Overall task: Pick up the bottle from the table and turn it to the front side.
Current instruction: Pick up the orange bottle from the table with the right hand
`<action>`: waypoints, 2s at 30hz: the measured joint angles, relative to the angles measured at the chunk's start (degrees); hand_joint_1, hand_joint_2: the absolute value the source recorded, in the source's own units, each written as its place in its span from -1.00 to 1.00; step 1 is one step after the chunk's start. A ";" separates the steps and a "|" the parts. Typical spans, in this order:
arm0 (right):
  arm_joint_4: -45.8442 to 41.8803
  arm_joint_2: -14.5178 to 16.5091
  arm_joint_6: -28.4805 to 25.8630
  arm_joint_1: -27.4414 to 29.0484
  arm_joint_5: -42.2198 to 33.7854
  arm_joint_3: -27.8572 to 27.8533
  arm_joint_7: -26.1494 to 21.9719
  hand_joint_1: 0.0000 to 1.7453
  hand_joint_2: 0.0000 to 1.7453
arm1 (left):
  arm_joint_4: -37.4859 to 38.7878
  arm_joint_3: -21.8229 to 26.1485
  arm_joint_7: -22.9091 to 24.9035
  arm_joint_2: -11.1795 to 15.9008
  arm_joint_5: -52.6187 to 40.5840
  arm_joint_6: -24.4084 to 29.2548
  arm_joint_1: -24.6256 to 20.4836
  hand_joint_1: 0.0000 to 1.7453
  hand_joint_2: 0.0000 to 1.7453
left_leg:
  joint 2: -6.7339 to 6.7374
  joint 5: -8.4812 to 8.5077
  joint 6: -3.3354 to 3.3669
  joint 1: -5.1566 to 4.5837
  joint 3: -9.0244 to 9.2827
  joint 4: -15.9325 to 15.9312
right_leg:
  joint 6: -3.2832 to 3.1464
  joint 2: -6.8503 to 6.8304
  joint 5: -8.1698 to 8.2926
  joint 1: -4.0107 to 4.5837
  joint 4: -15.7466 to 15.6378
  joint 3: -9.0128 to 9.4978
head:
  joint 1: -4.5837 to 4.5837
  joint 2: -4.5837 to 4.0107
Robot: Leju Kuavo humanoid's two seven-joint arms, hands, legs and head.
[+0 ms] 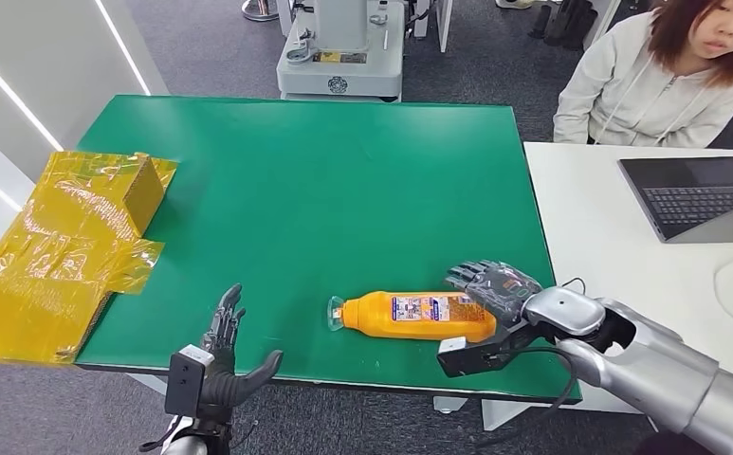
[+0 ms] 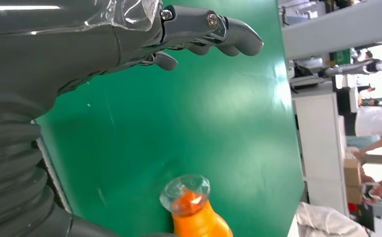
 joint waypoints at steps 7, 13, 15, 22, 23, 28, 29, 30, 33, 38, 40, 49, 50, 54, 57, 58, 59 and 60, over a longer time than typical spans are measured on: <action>-0.79 -0.54 0.13 -0.29 0.74 2.06 0.02 -1.00 1.00 | 1.11 0.35 -0.04 0.30 -1.31 0.90 1.06 -1.00 1.00 | -0.01 0.00 0.00 0.00 -0.01 0.00 | 0.00 -0.01 0.00 0.00 0.00 0.00 | 0.01 0.00; -0.98 -0.74 -0.06 -0.16 -0.44 2.41 0.00 -1.00 1.00 | 1.76 0.35 -0.05 0.44 -1.49 1.08 1.15 -1.00 1.00 | -0.01 0.00 0.00 0.00 0.00 0.00 | 0.00 -0.01 0.00 0.00 -0.01 0.00 | 0.00 0.00; -1.03 -0.76 -0.47 0.49 -3.40 1.96 -0.18 -1.00 1.00 | 2.03 0.35 -0.09 0.51 -1.56 1.09 1.17 -1.00 1.00 | -0.02 0.00 0.00 0.00 -0.01 0.00 | 0.00 -0.02 0.00 0.00 -0.01 0.00 | 0.01 0.00; 1.47 2.74 -6.29 5.76 -11.53 -2.22 0.75 -1.00 1.00 | 2.77 0.35 -1.09 1.17 -1.70 1.85 1.63 -1.00 1.00 | -0.02 -0.03 -0.04 0.02 -0.02 -0.02 | -0.02 -0.02 -0.02 0.02 0.00 -0.01 | 0.00 0.00; 2.19 3.66 -7.32 6.57 -12.16 -2.73 0.85 -1.00 1.00 | 2.80 0.35 -1.09 1.26 -1.81 2.10 1.68 -1.00 1.00 | -0.02 -0.03 -0.04 0.03 -0.01 -0.03 | -0.02 -0.03 -0.03 0.03 0.00 -0.01 | 0.00 0.00; 6.02 7.61 -13.58 10.97 -13.82 -4.65 1.18 -1.00 1.00 | 2.85 0.35 -1.06 1.81 -2.61 3.30 1.78 -1.00 1.00 | -0.05 -0.03 -0.05 0.03 -0.01 -0.03 | -0.03 -0.06 -0.05 0.03 0.00 0.00 | 0.00 0.00; 6.51 8.19 -15.18 11.99 -13.59 -5.07 1.28 -1.00 1.00 | 2.88 0.34 -1.05 1.93 -2.63 3.39 1.78 -1.00 1.00 | -0.05 -0.03 -0.05 0.03 0.00 -0.03 | -0.03 -0.06 -0.06 0.03 0.00 0.00 | 0.01 0.00; 6.80 8.72 -16.73 13.08 -12.90 -5.53 1.55 -1.00 1.00 | 2.94 0.33 -1.05 2.05 -2.65 3.49 1.77 -1.00 1.00 | -0.05 -0.04 -0.06 0.03 0.00 -0.03 | -0.03 -0.06 -0.07 0.03 0.00 0.00 | 0.01 0.00; 7.01 10.08 -19.73 16.04 -9.06 -7.04 3.24 -1.00 1.00 | 3.24 0.32 -1.05 2.32 -2.52 3.68 1.70 -1.00 1.00 | 0.00 -0.14 -0.06 0.03 0.07 -0.03 | -0.04 0.00 -0.09 0.03 -0.01 0.03 | -0.01 0.00; 6.88 11.38 -19.96 18.78 -2.37 -9.41 5.69 -1.00 1.00 | 4.15 0.30 -1.10 2.32 -1.16 3.61 1.27 -1.00 1.00 | 0.04 -0.24 -0.09 0.03 0.24 -0.03 | -0.06 0.05 -0.12 0.03 -0.02 0.15 | 0.01 0.00; 6.74 11.61 -19.72 19.54 0.60 -10.14 6.49 -0.63 1.00 | 4.79 0.30 -1.21 2.29 -0.35 3.53 1.00 -1.00 1.00 | 0.03 -0.23 -0.09 0.03 0.26 -0.03 | -0.06 0.04 -0.12 0.03 -0.02 0.18 | 0.01 0.00; 5.14 11.91 -17.42 22.94 9.09 -13.79 8.23 1.00 1.00 | 6.68 0.30 -1.92 2.05 1.85 2.97 0.61 -1.00 1.00 | 0.02 -0.25 -0.08 0.02 0.27 -0.02 | -0.04 0.04 -0.14 0.02 -0.03 0.20 | 0.01 0.00; 5.04 11.95 -16.90 23.17 9.44 -14.26 8.13 1.00 1.00 | 6.82 0.30 -1.92 2.05 2.06 2.92 0.62 -1.00 1.00 | 0.03 -0.26 -0.08 0.02 0.27 -0.02 | -0.04 0.04 -0.15 0.02 -0.03 0.21 | 0.01 0.00; 5.06 12.00 -15.08 23.22 10.26 -15.39 6.89 1.00 1.00 | 7.47 0.30 -2.03 2.05 2.80 2.91 0.62 -1.00 1.00 | 0.03 -0.26 -0.07 0.02 0.28 -0.02 | -0.03 0.04 -0.16 0.02 -0.03 0.21 | 0.01 0.00; 5.47 12.00 -14.10 22.50 10.45 -15.57 5.70 1.00 1.00 | 7.72 0.30 -2.07 2.03 3.05 2.99 0.64 -1.00 1.00 | 0.04 -0.26 -0.07 0.02 0.31 -0.02 | -0.04 0.05 -0.15 0.02 -0.03 0.23 | 0.01 0.00; 5.67 12.00 -14.10 22.27 10.05 -15.60 5.25 1.00 1.00 | 7.74 0.30 -2.05 2.02 3.08 3.07 0.66 -1.00 1.00 | 0.04 -0.25 -0.08 0.02 0.32 -0.02 | -0.04 0.05 -0.15 0.02 -0.03 0.25 | 0.00 0.00; 5.89 12.00 -14.33 22.13 9.24 -15.69 4.73 1.00 1.00 | 7.73 0.30 -2.00 1.97 3.09 3.18 0.69 -1.00 1.00 | 0.03 -0.25 -0.08 0.02 0.34 -0.02 | -0.04 0.05 -0.15 0.02 -0.03 0.27 | 0.01 0.00; 6.08 12.01 -14.76 22.12 8.05 -15.87 4.13 1.00 1.00 | 7.73 0.30 -1.92 1.92 3.09 3.30 0.75 -1.00 1.00 | 0.03 -0.25 -0.07 0.02 0.35 -0.02 | -0.04 0.05 -0.15 0.02 -0.03 0.29 | 0.00 0.00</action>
